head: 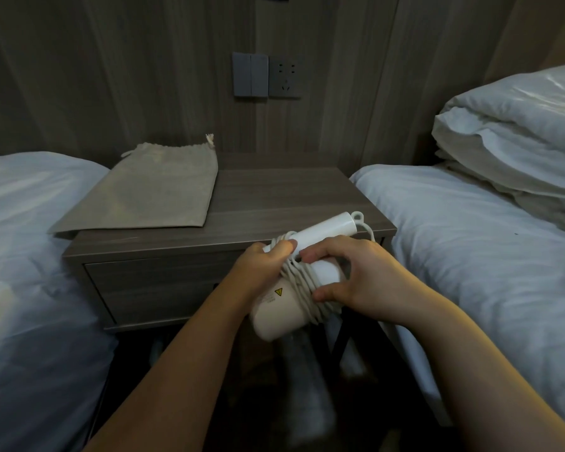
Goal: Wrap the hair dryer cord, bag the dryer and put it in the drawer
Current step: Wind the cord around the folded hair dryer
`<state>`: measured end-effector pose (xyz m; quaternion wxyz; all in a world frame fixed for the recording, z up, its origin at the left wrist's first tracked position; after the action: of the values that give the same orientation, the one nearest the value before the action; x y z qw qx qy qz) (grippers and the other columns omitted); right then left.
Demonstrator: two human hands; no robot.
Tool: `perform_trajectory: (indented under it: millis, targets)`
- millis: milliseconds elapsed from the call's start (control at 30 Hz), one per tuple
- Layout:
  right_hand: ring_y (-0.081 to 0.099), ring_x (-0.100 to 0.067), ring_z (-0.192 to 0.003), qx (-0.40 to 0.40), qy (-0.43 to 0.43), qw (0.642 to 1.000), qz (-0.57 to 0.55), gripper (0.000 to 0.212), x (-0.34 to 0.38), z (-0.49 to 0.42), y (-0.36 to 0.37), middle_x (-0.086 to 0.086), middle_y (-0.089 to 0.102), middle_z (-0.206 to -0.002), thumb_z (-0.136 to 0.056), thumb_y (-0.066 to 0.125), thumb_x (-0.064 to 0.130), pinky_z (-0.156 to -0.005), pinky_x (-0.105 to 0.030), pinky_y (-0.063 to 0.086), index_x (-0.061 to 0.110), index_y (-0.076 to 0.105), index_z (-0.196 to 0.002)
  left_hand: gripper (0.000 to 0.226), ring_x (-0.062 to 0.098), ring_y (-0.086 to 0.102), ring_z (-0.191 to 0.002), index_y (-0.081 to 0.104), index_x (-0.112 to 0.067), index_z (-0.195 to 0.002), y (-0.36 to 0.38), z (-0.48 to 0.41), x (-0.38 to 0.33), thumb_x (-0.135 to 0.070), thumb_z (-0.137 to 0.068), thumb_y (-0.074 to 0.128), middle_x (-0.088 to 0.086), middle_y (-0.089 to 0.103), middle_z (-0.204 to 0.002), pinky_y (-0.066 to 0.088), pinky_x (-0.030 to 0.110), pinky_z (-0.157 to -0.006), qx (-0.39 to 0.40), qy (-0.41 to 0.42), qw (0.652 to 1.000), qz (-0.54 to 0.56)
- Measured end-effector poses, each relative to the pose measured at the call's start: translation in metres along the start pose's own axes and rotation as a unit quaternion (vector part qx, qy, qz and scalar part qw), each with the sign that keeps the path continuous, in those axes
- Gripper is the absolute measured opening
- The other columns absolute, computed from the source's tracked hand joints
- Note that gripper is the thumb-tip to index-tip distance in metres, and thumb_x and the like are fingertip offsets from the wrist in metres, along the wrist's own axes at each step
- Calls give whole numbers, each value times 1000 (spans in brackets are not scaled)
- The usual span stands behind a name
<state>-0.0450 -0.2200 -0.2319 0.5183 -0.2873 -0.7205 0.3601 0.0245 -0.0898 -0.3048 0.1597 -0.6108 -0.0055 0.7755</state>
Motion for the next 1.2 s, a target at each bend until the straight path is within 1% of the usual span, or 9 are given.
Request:
perform_trajectory:
  millis: [233, 333, 500, 600, 667, 733, 900, 1033, 1200]
  targets:
    - [49, -18, -111, -17, -72, 996, 44, 36, 1, -5, 1, 4, 59, -110, -70, 76, 27, -102, -38, 37, 23, 70, -106, 47, 24, 65, -93, 59, -8, -113, 6, -1, 4, -47, -86, 54, 12, 67, -106, 50, 33, -73, 10, -2, 999, 37]
    - [47, -21, -112, -89, -77, 985, 125, 44, 5, -3, -5, 0, 61, -113, -72, 59, 47, -101, -39, 36, 24, 71, -106, 46, 31, 64, -98, 61, -2, -117, 15, 1, 9, -38, -90, 52, 19, 67, -112, 50, 38, -85, 30, -35, 985, 164]
    - [25, -18, -128, -179, -105, 964, 164, 55, 22, 2, -16, -6, 49, -136, -72, 46, 57, -107, -46, 25, 26, 65, -114, 46, 29, 63, -89, 64, -8, -117, 27, 5, 8, -42, -91, 47, 20, 66, -104, 51, 34, -74, 92, -66, 957, 268]
    - [15, -10, -138, -165, -90, 982, 21, 64, 20, 4, -19, 2, 27, -151, -72, 49, 56, -113, -22, 13, 36, 43, -132, 41, 26, 65, -72, 72, -9, -91, 30, 7, 2, -42, -89, 47, 14, 70, -79, 52, 30, -66, 125, -63, 954, 266]
    - [25, -6, -136, -258, -68, 957, -118, 58, 10, 9, -34, 1, 33, -147, -76, 47, 50, -108, -9, 19, 35, 36, -131, 45, 22, 68, -61, 76, -11, -69, 34, 8, 1, -39, -88, 47, 10, 71, -68, 52, 27, -64, 152, -60, 944, 286]
    - [41, -2, -122, -323, 1, 923, -207, 46, -17, 9, -42, 0, 47, -135, -84, 43, 43, -104, -11, 30, 26, 46, -127, 47, 17, 67, -52, 75, -11, -53, 36, 8, -1, -36, -83, 48, 6, 71, -59, 52, 23, -60, 166, -58, 935, 309]
    - [66, -17, -102, -136, 121, 924, -336, 43, -53, -6, -15, -4, 74, -101, -89, 39, 49, -102, -46, 44, 22, 73, -91, 34, 18, 67, -54, 76, -10, -56, 35, 12, -8, -39, -58, 57, 6, 71, -61, 51, 28, -65, 169, -53, 926, 334]
    - [65, -13, -92, -45, 105, 953, -280, 65, -42, -5, -5, 2, 72, -98, -76, 34, 74, -93, -39, 48, 25, 69, -99, 38, 24, 69, -60, 76, -9, -71, 30, 8, -1, -44, -64, 61, 11, 72, -71, 56, 31, -61, 146, -72, 923, 349]
    - [60, -13, -99, 31, 81, 970, -227, 83, -27, 0, -2, 3, 62, -117, -66, 34, 78, -85, -34, 48, 25, 47, -129, 44, 25, 69, -64, 68, -11, -105, 24, 5, -2, -47, -88, 47, 13, 73, -78, 56, 30, -56, 109, -65, 934, 334]
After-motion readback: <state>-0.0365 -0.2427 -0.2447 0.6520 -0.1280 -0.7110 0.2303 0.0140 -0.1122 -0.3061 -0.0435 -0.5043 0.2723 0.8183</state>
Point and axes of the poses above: each hand's wrist, its own z-axis away from the middle knuckle, its own y-axis out of the palm, x = y × z, the point moved 7 cm from there along -z, towards the middle knuckle
